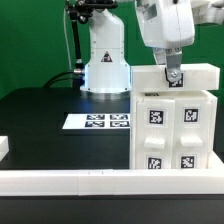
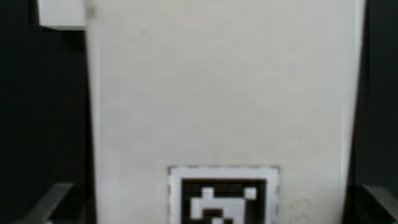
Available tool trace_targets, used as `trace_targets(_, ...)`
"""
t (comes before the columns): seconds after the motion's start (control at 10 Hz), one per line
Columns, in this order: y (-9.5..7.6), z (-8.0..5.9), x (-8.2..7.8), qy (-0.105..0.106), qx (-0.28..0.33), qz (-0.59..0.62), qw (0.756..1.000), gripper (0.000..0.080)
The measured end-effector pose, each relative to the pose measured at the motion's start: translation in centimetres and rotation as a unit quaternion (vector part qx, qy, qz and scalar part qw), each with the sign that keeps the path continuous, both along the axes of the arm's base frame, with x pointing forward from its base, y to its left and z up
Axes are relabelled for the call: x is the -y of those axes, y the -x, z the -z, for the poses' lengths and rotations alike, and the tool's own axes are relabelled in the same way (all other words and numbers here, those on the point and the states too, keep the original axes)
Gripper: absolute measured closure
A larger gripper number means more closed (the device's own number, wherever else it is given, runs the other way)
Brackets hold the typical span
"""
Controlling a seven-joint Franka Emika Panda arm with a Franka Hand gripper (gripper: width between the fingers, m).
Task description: Assemble cabinet
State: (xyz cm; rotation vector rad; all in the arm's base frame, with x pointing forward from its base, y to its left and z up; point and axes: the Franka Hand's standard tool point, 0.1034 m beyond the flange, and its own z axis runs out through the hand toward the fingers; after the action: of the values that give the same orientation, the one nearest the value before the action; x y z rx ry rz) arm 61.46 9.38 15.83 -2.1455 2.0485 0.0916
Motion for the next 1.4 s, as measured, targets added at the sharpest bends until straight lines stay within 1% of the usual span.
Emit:
trace_targets(0.1,0.0,0.1,-0.1,0.000,-0.001,-0.001,1.000,0.0168)
trace_targets(0.3,0.1,0.1,-0.1,0.000,0.000,-0.005,1.000,0.0154)
trace_targets(0.4,0.2,-0.2,-0.3,-0.001,-0.006,-0.018,1.000,0.0154)
trace_targets(0.6,0.3,-2.2,-0.8,-0.007,-0.008,-0.061,0.998,0.0151)
trace_targets(0.7,0.3,-2.9,-0.8,-0.007,-0.004,-0.070,0.997,0.0151)
trace_targets(1.0,0.4,-2.8,-0.8,0.000,0.015,-0.188,0.982,0.0151)
trace_targets(1.1,0.4,-2.7,-0.8,0.001,0.019,-0.210,0.977,0.0151)
trace_targets(1.2,0.4,-2.7,-0.8,0.004,0.026,-0.249,0.968,0.0151)
trace_targets(1.3,0.7,-2.8,-1.1,0.012,0.028,-0.333,0.942,0.0151)
trace_targets(1.4,0.8,-2.7,-1.8,0.015,0.040,-0.430,0.902,0.0151)
